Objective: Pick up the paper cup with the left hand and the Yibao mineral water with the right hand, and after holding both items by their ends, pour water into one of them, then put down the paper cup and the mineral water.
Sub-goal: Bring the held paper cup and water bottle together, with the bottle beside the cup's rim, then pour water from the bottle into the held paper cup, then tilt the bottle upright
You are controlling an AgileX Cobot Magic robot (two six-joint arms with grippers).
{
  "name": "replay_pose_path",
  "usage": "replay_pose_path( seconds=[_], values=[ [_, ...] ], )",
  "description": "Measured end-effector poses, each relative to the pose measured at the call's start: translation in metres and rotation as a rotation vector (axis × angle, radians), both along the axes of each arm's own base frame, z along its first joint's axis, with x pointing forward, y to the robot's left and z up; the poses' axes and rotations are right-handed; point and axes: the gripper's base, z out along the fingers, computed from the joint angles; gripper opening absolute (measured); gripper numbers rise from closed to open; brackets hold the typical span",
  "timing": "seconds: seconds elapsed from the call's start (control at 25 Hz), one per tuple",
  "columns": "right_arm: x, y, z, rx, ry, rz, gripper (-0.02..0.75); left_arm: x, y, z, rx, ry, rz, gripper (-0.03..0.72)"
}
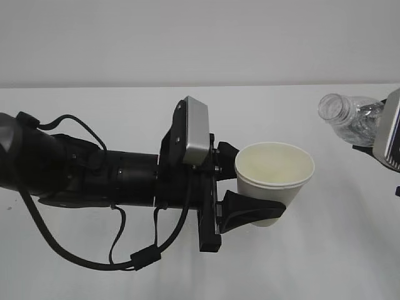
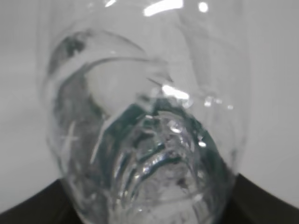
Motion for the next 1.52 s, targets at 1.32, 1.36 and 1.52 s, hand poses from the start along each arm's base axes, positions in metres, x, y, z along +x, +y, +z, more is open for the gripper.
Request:
replay_pose_path(
  seconds=[1.32, 1.36, 1.52],
  values=[
    [0.006, -0.003, 0.011, -0.144, -0.047, 0.051, 0.435, 0.01, -0.024, -0.004, -0.017, -0.02, -0.033, 0.419],
    [0.006, -0.003, 0.011, -0.146, -0.047, 0.052, 0.435, 0.01, -0.024, -0.004, -0.017, -0.02, -0.033, 0.419],
    [0.006, -0.003, 0.01, -0.161, -0.047, 0.061, 0.435, 0.011, -0.024, -0.004, -0.015, -0.02, -0.032, 0.419]
  ],
)
